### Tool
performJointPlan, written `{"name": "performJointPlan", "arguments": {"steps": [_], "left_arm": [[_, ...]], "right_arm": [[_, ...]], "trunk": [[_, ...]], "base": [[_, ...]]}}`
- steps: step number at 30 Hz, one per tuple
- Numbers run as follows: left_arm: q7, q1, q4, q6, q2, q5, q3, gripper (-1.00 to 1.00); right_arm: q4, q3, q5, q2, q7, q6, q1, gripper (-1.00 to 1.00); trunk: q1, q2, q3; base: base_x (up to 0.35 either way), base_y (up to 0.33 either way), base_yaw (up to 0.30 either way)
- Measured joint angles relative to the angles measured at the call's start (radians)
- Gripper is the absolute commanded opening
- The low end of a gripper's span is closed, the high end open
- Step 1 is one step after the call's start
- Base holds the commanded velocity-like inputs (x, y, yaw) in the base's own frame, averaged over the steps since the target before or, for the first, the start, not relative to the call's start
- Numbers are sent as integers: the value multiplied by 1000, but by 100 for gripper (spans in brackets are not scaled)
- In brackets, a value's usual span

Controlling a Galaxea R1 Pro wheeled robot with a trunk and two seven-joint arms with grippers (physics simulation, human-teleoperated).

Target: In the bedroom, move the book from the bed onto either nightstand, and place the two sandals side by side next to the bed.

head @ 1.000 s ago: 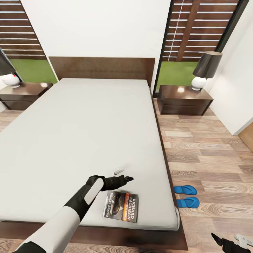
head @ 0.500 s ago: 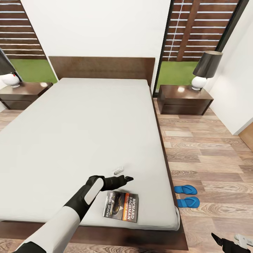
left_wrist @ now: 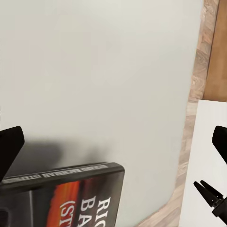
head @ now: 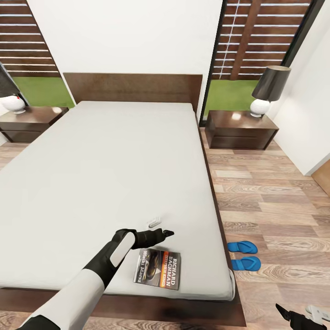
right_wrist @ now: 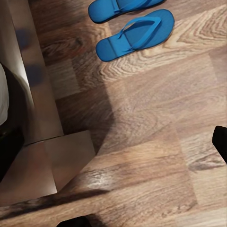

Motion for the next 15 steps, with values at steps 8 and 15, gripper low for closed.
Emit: {"name": "performJointPlan", "arguments": {"steps": [8, 15], "left_arm": [[0, 0, 0, 0, 0, 0, 0, 100], [-1, 0, 0, 0, 1, 0, 0, 100]], "right_arm": [[0, 0, 0, 0, 0, 0, 0, 100], [0, 0, 0, 0, 0, 0, 0, 100]], "trunk": [[4, -7, -3], [8, -14, -6]], "base": [[0, 0, 0], [0, 0, 0]]}}
